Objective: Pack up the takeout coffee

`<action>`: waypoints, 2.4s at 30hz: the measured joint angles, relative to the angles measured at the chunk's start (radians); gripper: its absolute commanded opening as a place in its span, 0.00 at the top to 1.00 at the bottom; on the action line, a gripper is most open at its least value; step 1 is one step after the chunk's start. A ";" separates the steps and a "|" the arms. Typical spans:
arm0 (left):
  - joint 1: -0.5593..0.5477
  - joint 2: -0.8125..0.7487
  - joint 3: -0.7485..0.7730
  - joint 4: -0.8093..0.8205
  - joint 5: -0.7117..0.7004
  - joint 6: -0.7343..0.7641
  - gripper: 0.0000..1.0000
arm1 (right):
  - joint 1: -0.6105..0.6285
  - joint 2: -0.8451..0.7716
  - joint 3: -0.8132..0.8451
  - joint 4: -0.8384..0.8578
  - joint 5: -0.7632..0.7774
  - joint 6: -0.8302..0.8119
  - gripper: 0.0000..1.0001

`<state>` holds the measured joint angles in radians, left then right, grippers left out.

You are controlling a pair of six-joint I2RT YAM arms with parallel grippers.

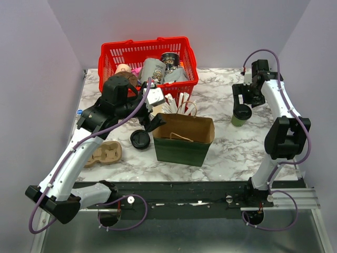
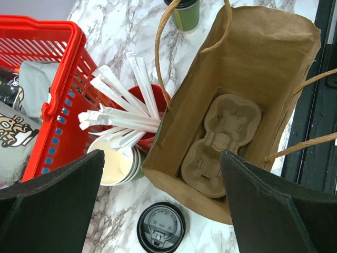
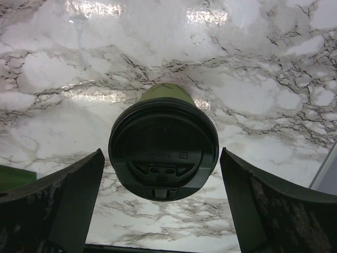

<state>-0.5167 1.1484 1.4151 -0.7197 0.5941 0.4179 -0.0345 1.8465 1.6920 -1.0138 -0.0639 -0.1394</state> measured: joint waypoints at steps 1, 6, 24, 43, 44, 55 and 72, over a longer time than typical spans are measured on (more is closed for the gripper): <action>0.000 0.000 0.000 0.000 0.000 0.000 0.02 | 0.000 0.001 0.000 0.000 0.000 0.000 0.00; 0.002 0.000 -0.003 0.000 0.000 0.000 0.02 | 0.000 0.001 0.000 0.000 0.000 0.000 0.00; 0.006 0.000 -0.007 0.001 0.001 0.000 0.02 | -0.006 0.013 0.000 0.001 0.000 0.000 0.01; 0.014 0.000 -0.017 0.008 0.002 0.000 0.02 | -0.006 0.013 -0.012 0.001 0.000 -0.004 0.09; 0.014 0.000 -0.017 0.008 0.002 0.000 0.02 | -0.006 0.013 -0.014 0.001 0.000 -0.004 0.09; 0.018 0.000 -0.017 0.008 0.002 0.000 0.02 | -0.006 0.017 -0.020 0.001 0.000 -0.010 0.14; 0.018 0.027 0.005 0.016 0.025 -0.002 0.02 | -0.007 0.008 -0.041 0.021 -0.012 -0.037 0.30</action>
<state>-0.4992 1.1759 1.4197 -0.7033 0.6193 0.4164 -0.0414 1.8542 1.6508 -0.9924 -0.0757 -0.1768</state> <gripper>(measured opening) 0.985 0.815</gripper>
